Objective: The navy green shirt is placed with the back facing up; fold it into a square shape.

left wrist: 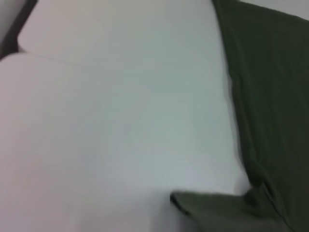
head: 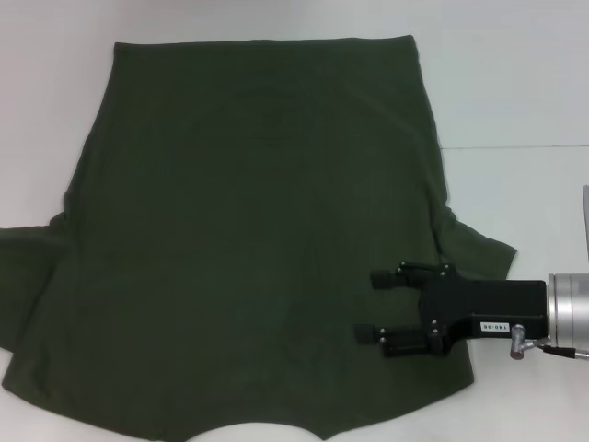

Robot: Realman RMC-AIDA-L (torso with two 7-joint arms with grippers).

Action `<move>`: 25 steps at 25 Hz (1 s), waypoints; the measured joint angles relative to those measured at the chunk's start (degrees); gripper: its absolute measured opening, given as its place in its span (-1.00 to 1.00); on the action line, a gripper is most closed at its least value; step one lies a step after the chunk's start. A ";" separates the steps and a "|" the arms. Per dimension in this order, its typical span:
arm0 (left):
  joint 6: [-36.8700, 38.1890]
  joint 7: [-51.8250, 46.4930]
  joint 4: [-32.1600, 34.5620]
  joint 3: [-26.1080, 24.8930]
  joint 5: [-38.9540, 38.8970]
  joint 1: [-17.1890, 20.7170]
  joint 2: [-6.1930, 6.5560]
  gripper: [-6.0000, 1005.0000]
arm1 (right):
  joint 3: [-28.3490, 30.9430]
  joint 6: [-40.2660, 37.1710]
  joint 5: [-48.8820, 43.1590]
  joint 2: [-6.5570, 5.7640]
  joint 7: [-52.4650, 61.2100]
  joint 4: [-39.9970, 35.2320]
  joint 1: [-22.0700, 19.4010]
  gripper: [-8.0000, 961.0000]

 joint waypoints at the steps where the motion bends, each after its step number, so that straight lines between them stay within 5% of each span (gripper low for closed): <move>1: 0.32 -0.55 0.58 0.16 0.63 -0.54 0.23 -0.92 | 0.00 0.02 -0.01 0.00 0.00 0.00 0.02 0.93; 14: 14.27 -11.31 1.54 4.69 3.24 -8.30 2.30 -0.92 | 0.00 0.17 0.05 0.06 -0.04 -0.16 0.09 0.93; 18: 16.64 -16.08 0.64 9.73 3.14 -11.80 1.22 -0.92 | 0.00 0.16 0.06 0.08 -0.06 -0.12 0.02 0.93; 25: 13.48 -21.26 -4.91 17.93 3.40 -17.33 -2.66 -0.91 | 0.03 0.04 0.09 0.09 -0.09 0.08 -0.48 0.93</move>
